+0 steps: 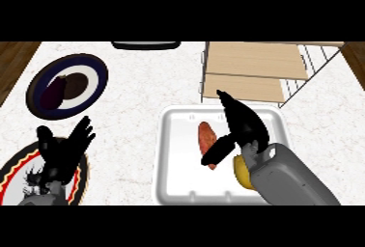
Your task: Pick the sweet potato from the tray and place it in the tiered shelf
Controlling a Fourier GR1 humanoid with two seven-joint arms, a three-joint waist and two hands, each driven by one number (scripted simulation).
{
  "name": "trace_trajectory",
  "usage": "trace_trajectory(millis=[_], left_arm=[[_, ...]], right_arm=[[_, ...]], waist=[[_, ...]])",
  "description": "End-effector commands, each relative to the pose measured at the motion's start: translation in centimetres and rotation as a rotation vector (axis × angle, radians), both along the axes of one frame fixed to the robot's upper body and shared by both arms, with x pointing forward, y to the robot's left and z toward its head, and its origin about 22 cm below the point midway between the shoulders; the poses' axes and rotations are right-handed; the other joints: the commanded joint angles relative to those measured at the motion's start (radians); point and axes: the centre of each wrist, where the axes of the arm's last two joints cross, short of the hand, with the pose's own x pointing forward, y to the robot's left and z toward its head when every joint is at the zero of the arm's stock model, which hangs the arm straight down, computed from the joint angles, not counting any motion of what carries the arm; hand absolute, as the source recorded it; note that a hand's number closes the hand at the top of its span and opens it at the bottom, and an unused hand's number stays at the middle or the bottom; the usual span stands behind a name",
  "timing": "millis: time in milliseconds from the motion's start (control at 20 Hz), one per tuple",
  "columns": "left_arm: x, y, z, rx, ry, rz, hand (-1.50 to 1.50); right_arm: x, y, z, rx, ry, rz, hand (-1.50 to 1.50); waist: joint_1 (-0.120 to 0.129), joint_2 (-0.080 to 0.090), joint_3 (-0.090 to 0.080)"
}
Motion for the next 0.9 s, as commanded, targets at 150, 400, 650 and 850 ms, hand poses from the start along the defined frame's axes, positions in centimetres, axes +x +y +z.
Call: trace_trajectory(millis=[150,400,650,850], left_arm=[[0.3,0.5,-1.4,-0.017,0.023,-0.010,0.00],[0.7,-0.7,0.7,-0.011,0.028,-0.008,0.00],[1.2,1.9,0.3,-0.030,0.023,-0.006,0.00],[0.0,0.1,-0.7,-0.030,0.020,-0.004,0.00]], right_arm=[[-0.1,2.1,-2.1,-0.089,0.049,-0.061,-1.50],[0.1,2.7,-3.8,-0.082,0.061,-0.060,-1.50],[-0.7,3.1,-4.8,-0.157,0.058,-0.089,-1.50],[-1.0,5.4,-5.5,-0.194,0.042,-0.089,-1.50]], waist=[[-0.001,0.004,-0.003],[0.003,0.003,-0.003],[-0.002,0.003,-0.003],[0.000,0.003,-0.003]])
